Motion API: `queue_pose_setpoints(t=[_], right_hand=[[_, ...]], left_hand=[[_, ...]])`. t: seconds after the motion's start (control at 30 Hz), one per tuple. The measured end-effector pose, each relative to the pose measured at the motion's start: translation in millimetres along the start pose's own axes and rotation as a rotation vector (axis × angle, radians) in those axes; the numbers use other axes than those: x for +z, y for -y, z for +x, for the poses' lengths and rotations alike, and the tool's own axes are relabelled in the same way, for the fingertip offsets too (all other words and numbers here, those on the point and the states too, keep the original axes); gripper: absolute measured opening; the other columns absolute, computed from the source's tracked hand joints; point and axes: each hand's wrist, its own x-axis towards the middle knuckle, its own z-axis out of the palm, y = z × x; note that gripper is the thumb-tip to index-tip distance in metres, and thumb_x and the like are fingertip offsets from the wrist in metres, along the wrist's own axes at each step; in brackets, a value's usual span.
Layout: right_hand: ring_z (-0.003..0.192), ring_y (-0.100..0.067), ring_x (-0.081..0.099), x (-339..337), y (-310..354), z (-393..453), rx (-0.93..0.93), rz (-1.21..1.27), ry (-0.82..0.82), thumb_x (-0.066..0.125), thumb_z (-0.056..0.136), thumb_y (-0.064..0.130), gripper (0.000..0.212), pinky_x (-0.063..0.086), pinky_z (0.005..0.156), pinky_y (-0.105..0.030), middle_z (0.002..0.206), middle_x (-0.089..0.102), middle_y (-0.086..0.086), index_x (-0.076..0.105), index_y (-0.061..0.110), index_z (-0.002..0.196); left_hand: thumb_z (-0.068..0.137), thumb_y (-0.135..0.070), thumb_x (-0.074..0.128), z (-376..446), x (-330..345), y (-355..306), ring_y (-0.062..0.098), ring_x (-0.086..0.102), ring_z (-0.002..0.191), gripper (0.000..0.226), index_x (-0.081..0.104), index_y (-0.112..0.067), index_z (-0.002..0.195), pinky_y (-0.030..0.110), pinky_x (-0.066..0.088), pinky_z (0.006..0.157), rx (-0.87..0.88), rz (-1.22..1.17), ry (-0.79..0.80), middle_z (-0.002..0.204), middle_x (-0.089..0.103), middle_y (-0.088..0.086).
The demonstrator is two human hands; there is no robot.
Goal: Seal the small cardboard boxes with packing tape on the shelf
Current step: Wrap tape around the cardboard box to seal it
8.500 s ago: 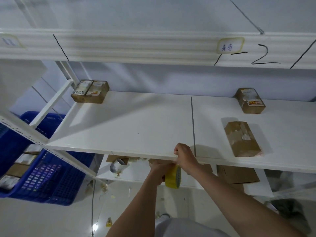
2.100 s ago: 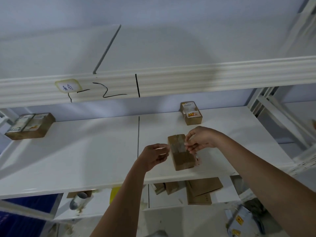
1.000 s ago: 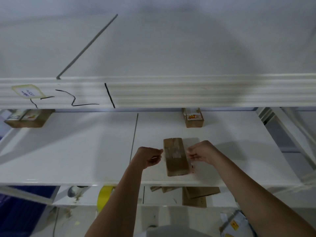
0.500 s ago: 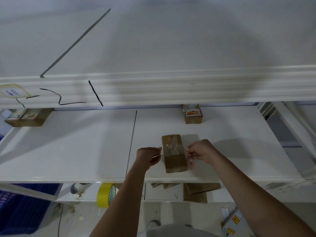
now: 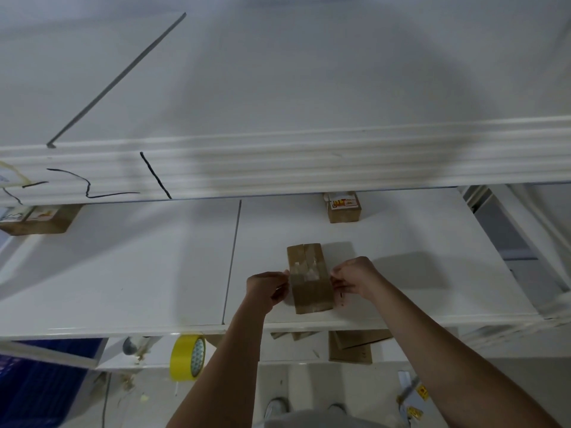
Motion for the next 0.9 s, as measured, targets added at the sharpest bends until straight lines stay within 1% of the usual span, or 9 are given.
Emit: queue_pose_setpoints(t=[0.23, 0.37, 0.47, 0.57, 0.63, 0.7, 0.77, 0.83, 0.9], right_hand=[[0.069, -0.03, 0.075, 8, -3, -2, -0.066, -0.161, -0.037, 0.073, 0.082, 0.002, 0.008, 0.063, 0.073, -0.048, 0.073, 0.075, -0.016, 0.074, -0.006, 0.082], [0.067, -0.026, 0.074, 9, -1, -3, -0.108, -0.257, -0.101, 0.077, 0.082, 0.009, 0.012, 0.063, 0.072, -0.042, 0.074, 0.074, -0.014, 0.074, -0.002, 0.083], [0.066, -0.024, 0.073, 13, 4, -5, -0.139, -0.369, -0.139, 0.078, 0.083, 0.012, 0.015, 0.063, 0.067, -0.036, 0.075, 0.073, -0.012, 0.072, -0.001, 0.083], [0.067, -0.021, 0.066, 16, 7, -8, -0.175, -0.463, -0.186, 0.08, 0.083, 0.018, 0.023, 0.046, 0.052, -0.023, 0.073, 0.064, -0.007, 0.061, 0.004, 0.079], [0.063, -0.017, 0.059, 17, 6, -8, -0.21, -0.475, -0.186, 0.079, 0.083, 0.016, 0.024, 0.04, 0.052, -0.022, 0.068, 0.057, -0.003, 0.059, 0.008, 0.074], [0.068, -0.015, 0.06, 19, 5, -8, -0.258, -0.486, -0.197, 0.076, 0.084, 0.009, 0.012, 0.046, 0.061, -0.023, 0.072, 0.061, -0.001, 0.067, 0.005, 0.077], [0.073, -0.017, 0.066, 23, 2, -8, -0.301, -0.502, -0.207, 0.073, 0.084, 0.004, 0.005, 0.055, 0.066, -0.028, 0.076, 0.068, -0.003, 0.073, 0.003, 0.079], [0.069, -0.018, 0.066, 27, 1, -10, -0.304, -0.506, -0.219, 0.07, 0.084, 0.002, 0.009, 0.057, 0.066, -0.03, 0.073, 0.069, -0.007, 0.073, 0.002, 0.076], [0.066, -0.017, 0.064, 28, 4, -12, -0.279, -0.502, -0.23, 0.069, 0.085, 0.002, 0.009, 0.054, 0.059, -0.028, 0.074, 0.068, -0.009, 0.072, 0.001, 0.076]], left_hand=[[0.083, -0.004, 0.078, 2, 5, 11, 0.026, 0.068, 0.079, 0.011, 0.07, 0.003, 0.088, 0.037, 0.061, 0.082, -0.059, -0.055, -0.006, 0.087, 0.07, 0.018], [0.08, -0.004, 0.08, 9, 8, 8, 0.026, 0.072, 0.076, 0.013, 0.072, 0.004, 0.086, 0.036, 0.062, 0.079, 0.003, 0.028, -0.073, 0.086, 0.073, 0.019], [0.081, -0.007, 0.08, 12, 10, 9, 0.026, 0.075, 0.081, 0.012, 0.073, 0.002, 0.086, 0.039, 0.062, 0.079, 0.038, 0.104, -0.127, 0.089, 0.074, 0.019], [0.084, -0.007, 0.077, 12, 11, 11, 0.028, 0.074, 0.083, 0.008, 0.073, 0.0, 0.084, 0.041, 0.062, 0.082, 0.082, 0.177, -0.158, 0.091, 0.073, 0.019], [0.087, -0.004, 0.073, 11, 11, 10, 0.027, 0.073, 0.08, 0.008, 0.071, -0.001, 0.079, 0.037, 0.062, 0.079, 0.113, 0.215, -0.166, 0.09, 0.072, 0.019], [0.089, 0.0, 0.069, 9, 12, 9, 0.025, 0.071, 0.079, 0.012, 0.069, -0.003, 0.078, 0.03, 0.062, 0.07, 0.172, 0.266, -0.183, 0.091, 0.07, 0.017], [0.089, 0.004, 0.067, 8, 14, 10, 0.027, 0.07, 0.084, 0.01, 0.07, -0.004, 0.094, 0.029, 0.062, 0.069, 0.235, 0.302, -0.18, 0.098, 0.069, 0.016], [0.087, 0.004, 0.069, 9, 16, 12, 0.026, 0.07, 0.085, 0.019, 0.07, -0.006, 0.103, 0.034, 0.062, 0.076, 0.303, 0.358, -0.219, 0.102, 0.068, 0.014], [0.085, 0.005, 0.07, 8, 18, 13, 0.023, 0.069, 0.079, 0.018, 0.071, -0.009, 0.095, 0.035, 0.062, 0.076, 0.365, 0.413, -0.266, 0.099, 0.069, 0.012]])
